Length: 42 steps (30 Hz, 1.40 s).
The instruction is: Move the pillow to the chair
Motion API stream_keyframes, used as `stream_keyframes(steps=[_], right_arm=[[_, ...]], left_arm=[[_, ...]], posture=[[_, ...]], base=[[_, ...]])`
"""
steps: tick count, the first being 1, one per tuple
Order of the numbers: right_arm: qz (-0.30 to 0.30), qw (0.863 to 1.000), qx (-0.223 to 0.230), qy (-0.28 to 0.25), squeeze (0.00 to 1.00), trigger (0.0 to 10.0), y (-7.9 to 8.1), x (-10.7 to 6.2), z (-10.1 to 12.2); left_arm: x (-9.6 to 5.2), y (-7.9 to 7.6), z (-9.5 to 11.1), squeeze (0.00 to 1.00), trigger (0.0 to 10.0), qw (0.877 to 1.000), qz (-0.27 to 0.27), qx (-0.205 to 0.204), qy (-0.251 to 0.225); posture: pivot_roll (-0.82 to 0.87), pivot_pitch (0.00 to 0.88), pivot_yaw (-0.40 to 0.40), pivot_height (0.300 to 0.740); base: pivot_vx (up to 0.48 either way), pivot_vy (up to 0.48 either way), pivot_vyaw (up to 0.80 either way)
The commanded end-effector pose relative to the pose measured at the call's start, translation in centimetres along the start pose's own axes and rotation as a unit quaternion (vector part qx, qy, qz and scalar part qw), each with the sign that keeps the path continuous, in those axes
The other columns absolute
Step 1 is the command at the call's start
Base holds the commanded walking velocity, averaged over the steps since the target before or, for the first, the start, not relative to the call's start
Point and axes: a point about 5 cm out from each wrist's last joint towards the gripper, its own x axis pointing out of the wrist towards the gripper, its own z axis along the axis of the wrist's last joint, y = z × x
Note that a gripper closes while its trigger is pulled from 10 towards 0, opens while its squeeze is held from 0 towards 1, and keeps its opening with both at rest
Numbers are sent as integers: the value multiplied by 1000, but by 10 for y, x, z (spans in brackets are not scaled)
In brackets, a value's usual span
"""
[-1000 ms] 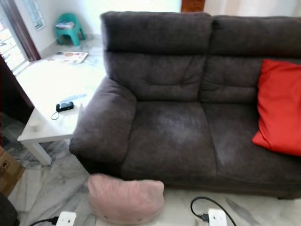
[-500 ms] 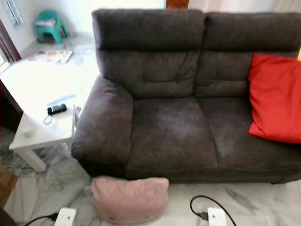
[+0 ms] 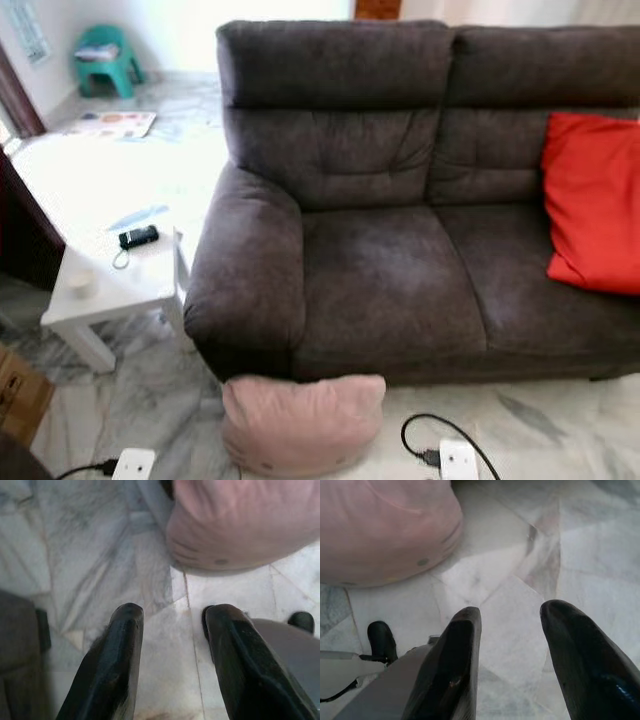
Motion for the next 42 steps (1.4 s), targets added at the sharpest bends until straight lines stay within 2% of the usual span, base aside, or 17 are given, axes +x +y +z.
stream_keyframes(steps=[1,13,19,22,37,42], right_arm=[[-1,1000,2,-1,0,10000,-2,0,0],[9,1000,-10,-11,0,10000,1,1,6],[14,1000,-8,-13,0,10000,3,1,7],[14,1000,8,-13,0,10000,4,1,7],[7,1000,9,-8,0,10000,2,1,5],[9,1000,8,-7,0,10000,3,1,5]], left_arm=[[-1,-2,-4,0,10000,1000,-3,0,4],[0,-4,-1,0,10000,1000,-4,-9,1],[0,-5,-2,0,10000,1000,-4,-9,4],[0,-5,-2,0,10000,1000,-4,-9,5],[-2,-1,-8,0,10000,1000,-3,-5,19],[-1,-2,-7,0,10000,1000,-3,-3,18]], posture=[[64,6,-2,740],[64,3,-3,740],[63,5,-5,740],[63,5,-5,740],[68,12,-2,740],[68,13,-2,740]], base=[[0,0,0],[0,0,0],[0,0,716],[0,0,0],[32,0,0],[261,0,0]])
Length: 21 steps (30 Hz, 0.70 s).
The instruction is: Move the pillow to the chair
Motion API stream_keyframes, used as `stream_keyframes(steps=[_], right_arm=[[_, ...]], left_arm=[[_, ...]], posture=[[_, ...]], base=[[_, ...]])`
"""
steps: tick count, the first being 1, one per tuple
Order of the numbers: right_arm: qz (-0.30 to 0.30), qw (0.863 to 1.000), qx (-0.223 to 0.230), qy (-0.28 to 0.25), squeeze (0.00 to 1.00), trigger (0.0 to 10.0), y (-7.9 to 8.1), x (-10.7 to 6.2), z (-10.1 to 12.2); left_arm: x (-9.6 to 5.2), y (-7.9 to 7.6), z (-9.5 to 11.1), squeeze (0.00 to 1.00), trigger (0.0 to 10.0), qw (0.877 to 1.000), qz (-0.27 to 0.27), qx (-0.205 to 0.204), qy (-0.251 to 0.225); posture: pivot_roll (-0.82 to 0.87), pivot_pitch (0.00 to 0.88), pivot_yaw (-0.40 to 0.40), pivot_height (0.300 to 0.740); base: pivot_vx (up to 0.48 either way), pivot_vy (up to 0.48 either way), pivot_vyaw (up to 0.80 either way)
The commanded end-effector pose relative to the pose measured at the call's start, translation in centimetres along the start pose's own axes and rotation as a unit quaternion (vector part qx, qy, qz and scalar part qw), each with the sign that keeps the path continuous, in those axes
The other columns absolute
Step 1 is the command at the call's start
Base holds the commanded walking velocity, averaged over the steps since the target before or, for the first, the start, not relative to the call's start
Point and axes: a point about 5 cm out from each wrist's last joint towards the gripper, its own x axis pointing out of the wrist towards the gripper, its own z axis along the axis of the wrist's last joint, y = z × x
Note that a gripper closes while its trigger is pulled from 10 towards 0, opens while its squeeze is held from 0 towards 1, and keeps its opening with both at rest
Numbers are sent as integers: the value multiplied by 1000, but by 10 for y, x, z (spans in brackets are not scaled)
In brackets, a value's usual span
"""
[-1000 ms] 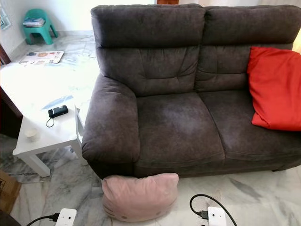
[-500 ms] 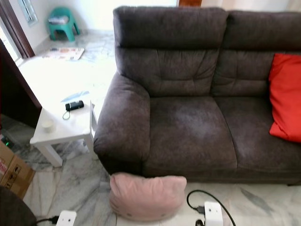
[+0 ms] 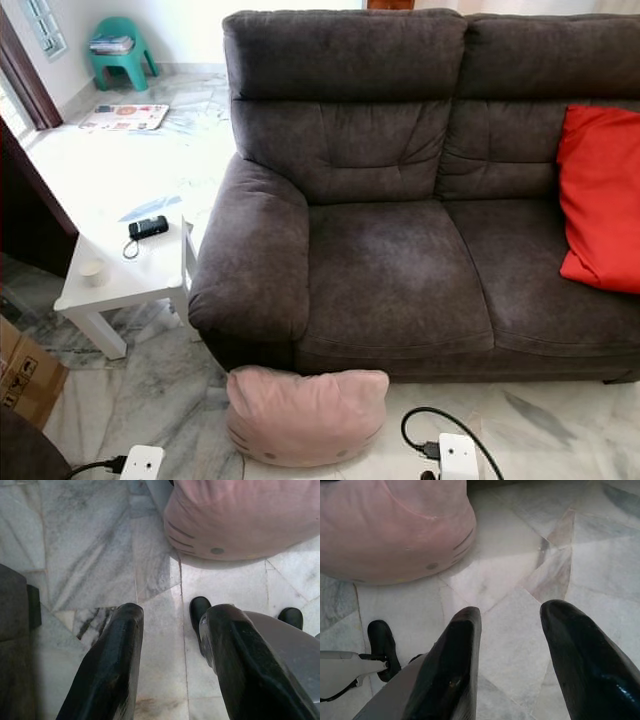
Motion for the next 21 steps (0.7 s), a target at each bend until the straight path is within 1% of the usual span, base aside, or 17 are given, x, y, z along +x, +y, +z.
stream_keyframes(steps=[1,21], right_arm=[[-4,1000,7,7,0,10000,-1,-1,-4],[-2,1000,6,4,0,10000,0,0,-2]], left_arm=[[-2,2,-6,0,10000,1000,1,3,14],[-3,3,-8,0,10000,1000,0,8,17]], posture=[[68,13,-2,740],[68,13,-2,740]], base=[[292,0,0],[310,0,0]])
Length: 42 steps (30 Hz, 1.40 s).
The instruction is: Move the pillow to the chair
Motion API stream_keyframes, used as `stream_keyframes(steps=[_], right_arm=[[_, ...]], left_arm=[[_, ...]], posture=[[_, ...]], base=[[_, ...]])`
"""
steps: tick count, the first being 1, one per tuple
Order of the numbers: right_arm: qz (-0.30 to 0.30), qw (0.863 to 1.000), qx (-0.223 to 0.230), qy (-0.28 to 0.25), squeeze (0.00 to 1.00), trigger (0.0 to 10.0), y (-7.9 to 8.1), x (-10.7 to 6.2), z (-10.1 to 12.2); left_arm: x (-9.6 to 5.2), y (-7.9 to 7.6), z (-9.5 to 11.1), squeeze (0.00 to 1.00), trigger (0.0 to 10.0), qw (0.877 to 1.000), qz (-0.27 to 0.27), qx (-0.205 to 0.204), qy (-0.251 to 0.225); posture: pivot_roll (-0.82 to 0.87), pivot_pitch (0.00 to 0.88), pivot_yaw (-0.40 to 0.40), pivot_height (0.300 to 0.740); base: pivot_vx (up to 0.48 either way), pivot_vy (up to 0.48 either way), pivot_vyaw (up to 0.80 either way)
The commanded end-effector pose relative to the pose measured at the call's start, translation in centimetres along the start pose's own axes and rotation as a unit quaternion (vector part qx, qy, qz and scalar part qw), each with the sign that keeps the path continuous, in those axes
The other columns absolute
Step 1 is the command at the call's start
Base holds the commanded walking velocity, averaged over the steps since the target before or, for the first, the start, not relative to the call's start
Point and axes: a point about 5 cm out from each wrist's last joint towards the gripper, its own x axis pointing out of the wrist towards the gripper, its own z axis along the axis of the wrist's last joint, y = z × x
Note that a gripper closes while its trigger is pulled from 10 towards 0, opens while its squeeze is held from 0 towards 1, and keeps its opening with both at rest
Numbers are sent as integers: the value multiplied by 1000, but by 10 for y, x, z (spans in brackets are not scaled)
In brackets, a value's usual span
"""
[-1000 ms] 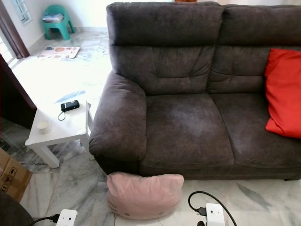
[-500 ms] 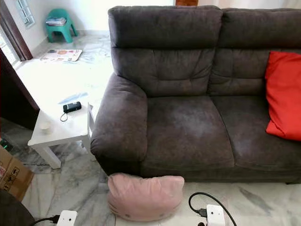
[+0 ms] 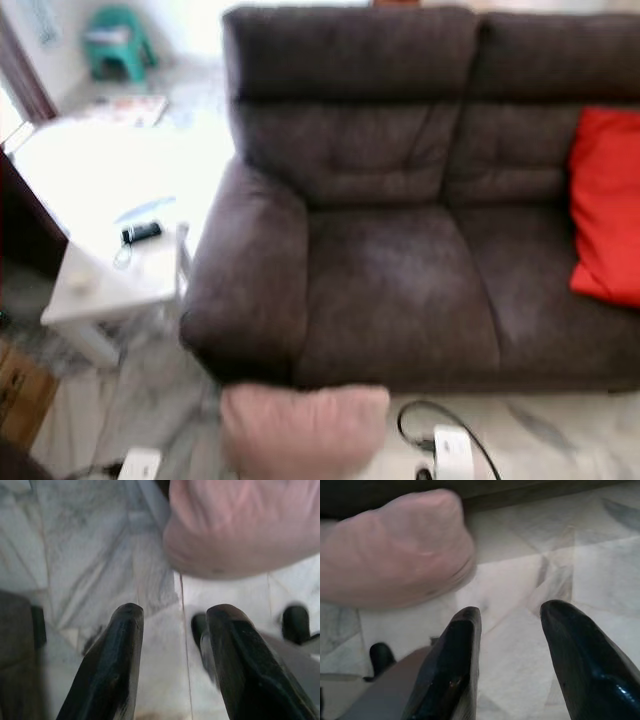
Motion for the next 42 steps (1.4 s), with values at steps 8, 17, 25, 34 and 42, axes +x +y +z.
stream_keyframes(steps=[8,17,25,34,42], right_arm=[[-5,1000,5,1,0,10000,-3,0,0],[-4,1000,3,1,0,10000,-1,0,1],[4,999,13,-33,0,10000,1,1,12],[63,979,13,-195,0,10000,24,0,85],[113,930,15,-349,0,10000,46,-17,153]], left_arm=[[0,-4,-3,0,10000,1000,-9,9,10],[0,-4,-2,0,10000,1000,-8,8,7],[2,2,11,0,10000,999,8,-14,-32],[3,19,86,0,10000,972,64,-5,-226],[-30,25,172,0,10000,892,101,11,-440]], posture=[[68,13,-2,740],[69,10,-1,740],[68,13,-3,740],[66,28,-6,740],[69,34,-11,740]], base=[[117,0,0],[0,0,0],[0,0,0],[0,0,0],[0,0,0]])
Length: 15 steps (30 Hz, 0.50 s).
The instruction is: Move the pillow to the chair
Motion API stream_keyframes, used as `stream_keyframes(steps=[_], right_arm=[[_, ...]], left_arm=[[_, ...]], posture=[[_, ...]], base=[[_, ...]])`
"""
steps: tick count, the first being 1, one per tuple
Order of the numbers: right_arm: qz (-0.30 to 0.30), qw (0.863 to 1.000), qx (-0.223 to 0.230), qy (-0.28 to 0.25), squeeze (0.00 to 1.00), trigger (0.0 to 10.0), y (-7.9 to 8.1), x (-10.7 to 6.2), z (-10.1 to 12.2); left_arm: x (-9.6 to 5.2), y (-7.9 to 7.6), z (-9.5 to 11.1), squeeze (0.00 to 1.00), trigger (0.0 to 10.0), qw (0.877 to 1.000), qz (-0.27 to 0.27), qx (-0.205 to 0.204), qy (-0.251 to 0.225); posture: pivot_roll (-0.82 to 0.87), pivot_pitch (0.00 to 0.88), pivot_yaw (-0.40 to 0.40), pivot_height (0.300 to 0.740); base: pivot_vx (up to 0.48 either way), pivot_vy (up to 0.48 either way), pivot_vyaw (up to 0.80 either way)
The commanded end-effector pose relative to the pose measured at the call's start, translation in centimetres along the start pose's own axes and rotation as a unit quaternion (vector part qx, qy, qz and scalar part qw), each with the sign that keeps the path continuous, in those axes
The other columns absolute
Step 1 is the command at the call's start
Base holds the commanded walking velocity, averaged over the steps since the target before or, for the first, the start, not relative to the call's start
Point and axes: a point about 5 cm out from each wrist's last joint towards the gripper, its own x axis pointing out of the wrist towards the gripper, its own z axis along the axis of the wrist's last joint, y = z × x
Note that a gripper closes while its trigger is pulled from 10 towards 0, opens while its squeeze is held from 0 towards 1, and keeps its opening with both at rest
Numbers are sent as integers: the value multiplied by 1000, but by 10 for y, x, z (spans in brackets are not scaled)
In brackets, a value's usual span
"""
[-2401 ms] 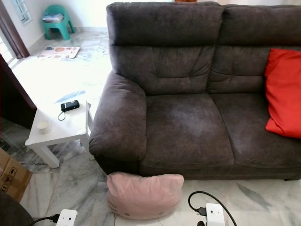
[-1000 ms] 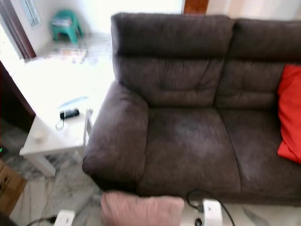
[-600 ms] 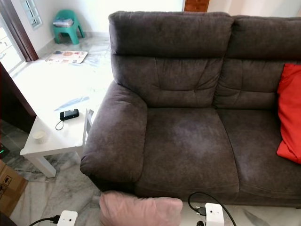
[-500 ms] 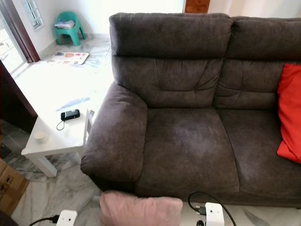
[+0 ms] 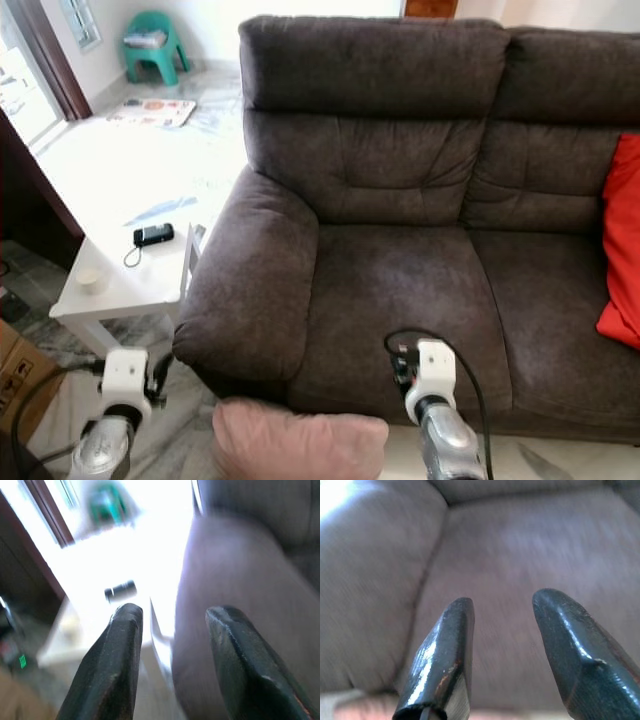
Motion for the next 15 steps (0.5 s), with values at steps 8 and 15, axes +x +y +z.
stream_keyframes(steps=[8,15], right_arm=[[45,985,-21,-168,0,10000,14,1,59],[78,975,-39,-204,0,10000,21,-7,70]], left_arm=[[-7,-9,53,0,10000,994,0,8,-112],[-14,-7,69,0,10000,993,19,-6,-117]], posture=[[64,21,-8,740],[45,0,2,740]], base=[[0,0,0],[0,0,0]])
